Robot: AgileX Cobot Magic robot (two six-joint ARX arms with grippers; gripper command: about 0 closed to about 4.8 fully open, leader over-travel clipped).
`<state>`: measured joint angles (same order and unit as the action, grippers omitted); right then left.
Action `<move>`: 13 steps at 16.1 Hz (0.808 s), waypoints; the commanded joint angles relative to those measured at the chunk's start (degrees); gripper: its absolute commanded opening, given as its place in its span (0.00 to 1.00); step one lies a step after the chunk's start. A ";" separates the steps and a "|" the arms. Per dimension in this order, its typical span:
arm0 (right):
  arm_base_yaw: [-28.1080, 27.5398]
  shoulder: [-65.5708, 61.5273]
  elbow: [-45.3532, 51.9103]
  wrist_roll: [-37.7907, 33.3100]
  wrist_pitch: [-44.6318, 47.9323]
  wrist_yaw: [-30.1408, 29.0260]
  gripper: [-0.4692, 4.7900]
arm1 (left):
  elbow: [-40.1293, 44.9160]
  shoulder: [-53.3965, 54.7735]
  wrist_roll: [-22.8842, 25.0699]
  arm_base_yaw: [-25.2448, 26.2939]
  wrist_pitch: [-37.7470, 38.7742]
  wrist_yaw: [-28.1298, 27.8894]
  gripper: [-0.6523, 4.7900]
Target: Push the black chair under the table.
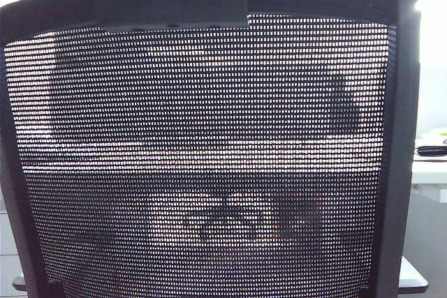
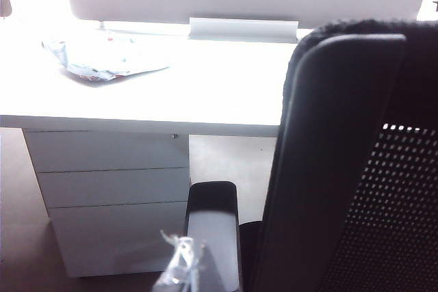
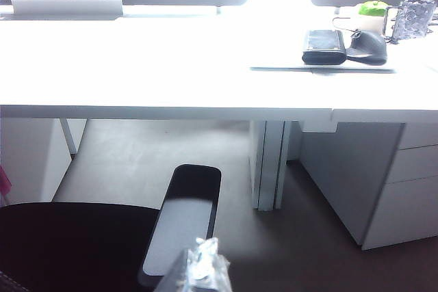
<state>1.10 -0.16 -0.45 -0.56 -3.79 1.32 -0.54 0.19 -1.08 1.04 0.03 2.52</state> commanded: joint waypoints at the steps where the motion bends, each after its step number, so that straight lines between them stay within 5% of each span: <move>1: 0.07 0.04 0.04 0.13 1.05 0.04 0.09 | 0.02 0.04 0.26 0.11 -0.59 0.07 0.11; 6: 0.07 0.07 0.04 -0.81 1.90 0.04 0.09 | 0.00 0.04 -1.51 0.09 -1.33 0.28 0.11; 10: 0.15 0.04 -3.56 -13.22 4.55 -0.15 0.08 | -5.42 0.09 -17.62 0.04 -4.44 0.17 0.11; 13: 0.13 -0.55 -14.82 -14.47 -2.03 1.60 0.08 | -15.56 2.27 -13.49 0.02 -1.44 -0.20 0.11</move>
<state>1.13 -0.19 -13.78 -14.52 -4.34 2.28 -13.93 1.52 -16.12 1.02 -0.69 2.46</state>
